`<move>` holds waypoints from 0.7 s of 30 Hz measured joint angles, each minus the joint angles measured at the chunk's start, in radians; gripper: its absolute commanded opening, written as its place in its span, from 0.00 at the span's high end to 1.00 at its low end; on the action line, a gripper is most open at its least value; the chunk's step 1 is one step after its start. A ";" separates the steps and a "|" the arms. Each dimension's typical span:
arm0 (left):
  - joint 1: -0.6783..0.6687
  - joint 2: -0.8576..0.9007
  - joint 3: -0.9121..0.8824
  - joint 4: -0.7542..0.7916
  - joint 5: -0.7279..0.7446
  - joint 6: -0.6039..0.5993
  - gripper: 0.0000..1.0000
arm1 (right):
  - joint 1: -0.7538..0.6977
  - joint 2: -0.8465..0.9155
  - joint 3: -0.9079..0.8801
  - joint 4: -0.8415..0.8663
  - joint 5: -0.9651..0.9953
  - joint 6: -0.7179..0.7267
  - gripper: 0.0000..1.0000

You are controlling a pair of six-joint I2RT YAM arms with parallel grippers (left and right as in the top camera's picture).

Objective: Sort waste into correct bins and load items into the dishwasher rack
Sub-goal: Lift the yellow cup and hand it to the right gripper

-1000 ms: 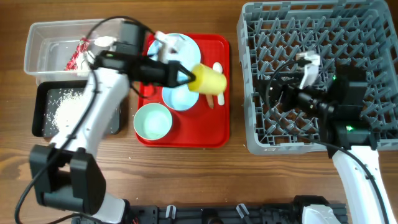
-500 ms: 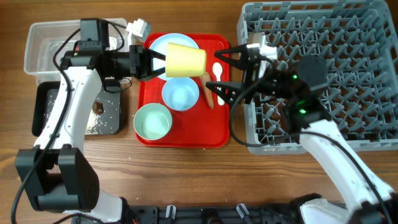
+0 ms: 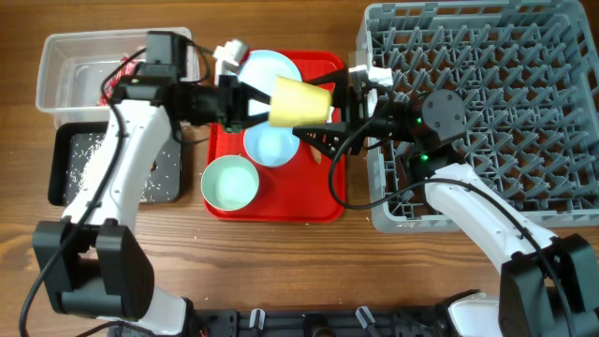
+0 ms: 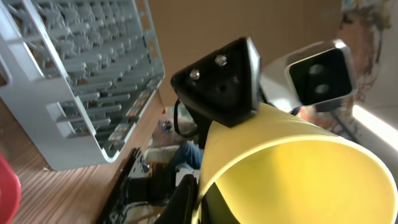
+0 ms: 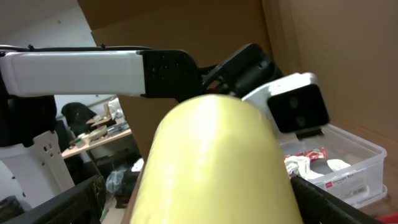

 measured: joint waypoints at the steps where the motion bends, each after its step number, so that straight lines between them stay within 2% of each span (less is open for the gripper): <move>1: -0.016 0.000 0.000 0.000 -0.011 0.000 0.96 | 0.000 0.000 0.000 0.000 0.000 0.000 0.09; 3: -0.032 0.000 0.000 -0.003 -0.031 -0.001 0.96 | 0.000 0.000 0.000 0.000 0.000 0.005 0.13; 8: -0.039 -0.001 0.000 -0.008 -0.044 -0.002 0.96 | -0.001 0.000 0.000 -0.003 0.017 0.014 0.35; 16: -0.037 -0.001 0.000 -0.008 -0.074 0.000 0.96 | -0.002 0.000 0.000 -0.050 0.035 0.018 0.36; 21: -0.037 -0.001 0.000 -0.006 -0.079 0.000 0.96 | -0.002 0.000 0.001 -0.058 0.034 0.013 0.24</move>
